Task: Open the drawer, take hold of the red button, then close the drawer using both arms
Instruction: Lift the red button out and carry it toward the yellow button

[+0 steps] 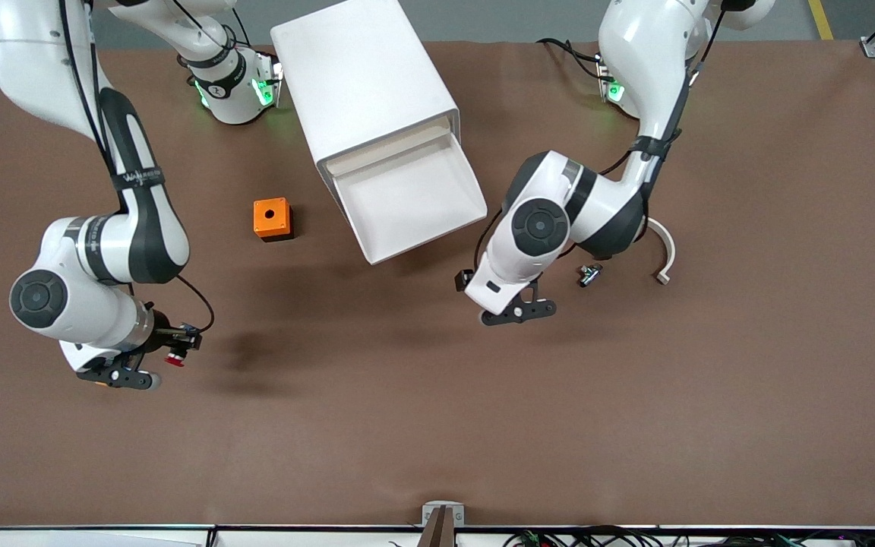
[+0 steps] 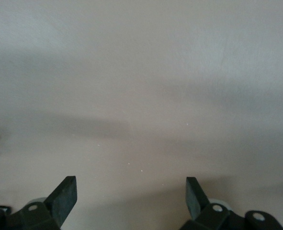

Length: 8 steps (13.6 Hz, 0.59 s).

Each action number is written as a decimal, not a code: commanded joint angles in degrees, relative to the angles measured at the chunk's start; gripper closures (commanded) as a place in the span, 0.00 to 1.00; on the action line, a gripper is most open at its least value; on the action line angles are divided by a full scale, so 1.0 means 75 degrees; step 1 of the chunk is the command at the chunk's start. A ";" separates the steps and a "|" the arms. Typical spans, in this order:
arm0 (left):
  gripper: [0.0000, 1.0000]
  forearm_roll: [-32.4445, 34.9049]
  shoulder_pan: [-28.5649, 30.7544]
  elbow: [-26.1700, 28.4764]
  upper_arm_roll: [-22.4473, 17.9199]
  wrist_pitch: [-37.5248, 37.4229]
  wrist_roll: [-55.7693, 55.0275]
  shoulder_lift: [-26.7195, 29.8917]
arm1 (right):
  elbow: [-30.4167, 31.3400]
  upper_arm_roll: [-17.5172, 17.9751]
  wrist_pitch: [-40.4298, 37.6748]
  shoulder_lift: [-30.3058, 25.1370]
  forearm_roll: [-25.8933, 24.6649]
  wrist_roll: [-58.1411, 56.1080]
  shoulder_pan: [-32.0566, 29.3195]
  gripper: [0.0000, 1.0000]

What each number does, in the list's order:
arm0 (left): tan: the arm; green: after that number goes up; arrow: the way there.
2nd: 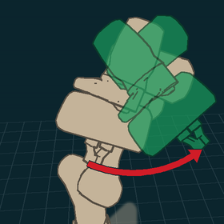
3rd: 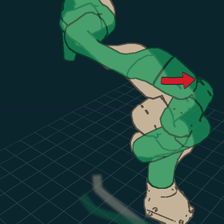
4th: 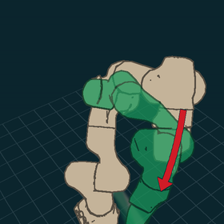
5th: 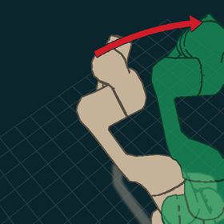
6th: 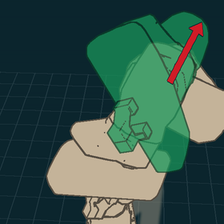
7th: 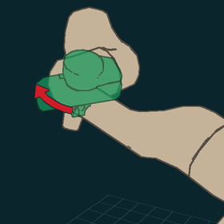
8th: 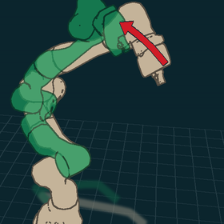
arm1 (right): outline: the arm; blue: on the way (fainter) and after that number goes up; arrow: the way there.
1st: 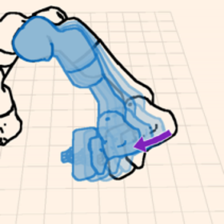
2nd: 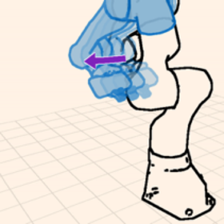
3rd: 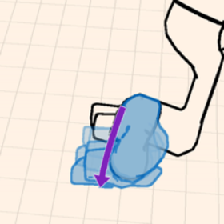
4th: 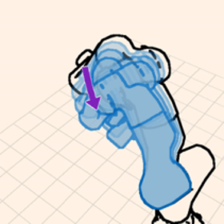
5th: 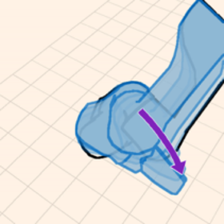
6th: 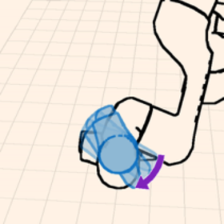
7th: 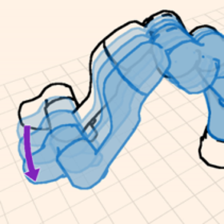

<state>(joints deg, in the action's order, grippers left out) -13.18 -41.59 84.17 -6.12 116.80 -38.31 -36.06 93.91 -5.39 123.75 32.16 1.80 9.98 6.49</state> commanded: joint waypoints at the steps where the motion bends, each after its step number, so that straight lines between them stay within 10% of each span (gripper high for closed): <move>1: 0.00 0.0036 -0.0254 0.0378 0.0042 0.0189 -0.0048 0.0155 | -0.0099 0.0168 0.0374 0.0317 -0.0135 -0.0276 -0.0313 1.00; 8: 0.00 0.0035 -0.0325 0.0531 0.1154 0.0165 -0.2015 0.0132 | -0.0287 0.0168 0.1113 0.0985 -0.0170 -0.0897 -0.0771 1.00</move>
<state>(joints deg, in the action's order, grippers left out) -13.17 -43.74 86.62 1.02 117.32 -50.15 -36.19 93.48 -5.35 131.50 37.93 1.30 4.75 2.46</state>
